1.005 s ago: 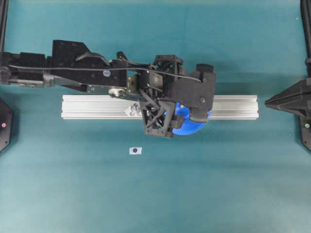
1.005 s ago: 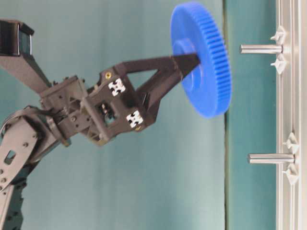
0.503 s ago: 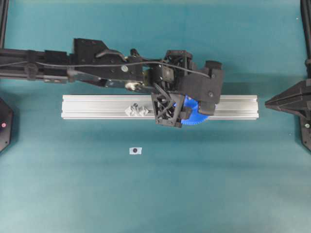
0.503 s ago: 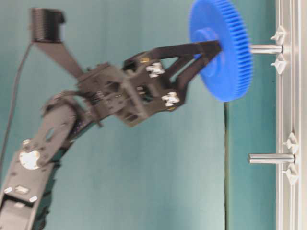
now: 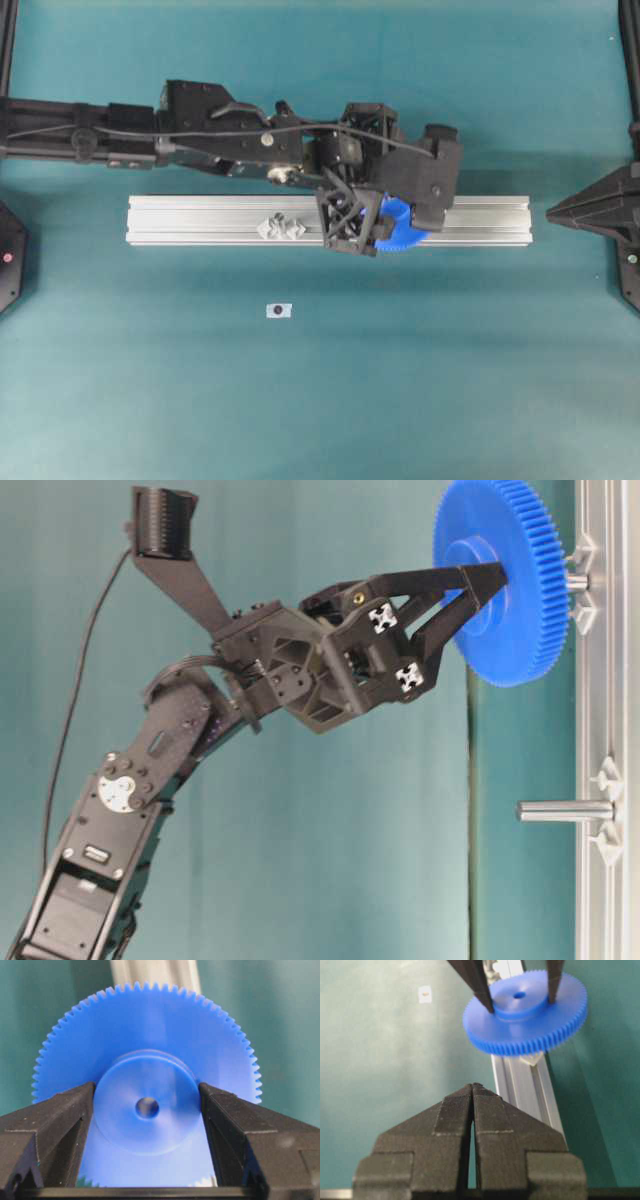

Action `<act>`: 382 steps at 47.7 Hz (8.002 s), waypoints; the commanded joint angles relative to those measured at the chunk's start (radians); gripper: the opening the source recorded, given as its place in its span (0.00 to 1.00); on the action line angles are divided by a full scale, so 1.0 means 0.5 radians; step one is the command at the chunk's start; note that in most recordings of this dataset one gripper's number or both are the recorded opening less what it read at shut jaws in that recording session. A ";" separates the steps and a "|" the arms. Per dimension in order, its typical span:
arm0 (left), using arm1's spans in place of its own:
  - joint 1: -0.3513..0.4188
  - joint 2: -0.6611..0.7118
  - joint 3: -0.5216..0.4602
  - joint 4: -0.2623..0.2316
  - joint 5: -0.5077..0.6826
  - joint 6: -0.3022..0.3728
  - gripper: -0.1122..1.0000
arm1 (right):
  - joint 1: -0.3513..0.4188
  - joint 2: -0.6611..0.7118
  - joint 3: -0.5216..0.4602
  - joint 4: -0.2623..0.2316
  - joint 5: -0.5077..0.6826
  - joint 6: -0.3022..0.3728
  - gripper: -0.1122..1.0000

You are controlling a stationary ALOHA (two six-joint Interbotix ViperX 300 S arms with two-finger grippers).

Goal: Find the location of the shaft and insert the large gear.

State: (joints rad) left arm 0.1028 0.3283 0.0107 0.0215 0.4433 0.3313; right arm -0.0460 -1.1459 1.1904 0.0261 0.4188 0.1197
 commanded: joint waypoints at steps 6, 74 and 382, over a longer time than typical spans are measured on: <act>0.015 -0.006 -0.058 0.003 -0.031 0.003 0.74 | -0.003 0.006 -0.018 0.000 -0.018 0.018 0.12; 0.061 -0.012 -0.147 0.003 0.156 -0.012 0.86 | -0.003 0.006 0.006 -0.006 -0.061 0.104 0.12; -0.120 -1.936 1.700 0.003 -0.678 -0.727 0.73 | -0.003 -0.126 0.095 -0.034 -0.061 0.135 0.12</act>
State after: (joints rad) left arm 0.0460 -0.6274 0.8728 0.0215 0.1089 -0.0337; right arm -0.0460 -1.2134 1.2456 0.0107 0.3973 0.1795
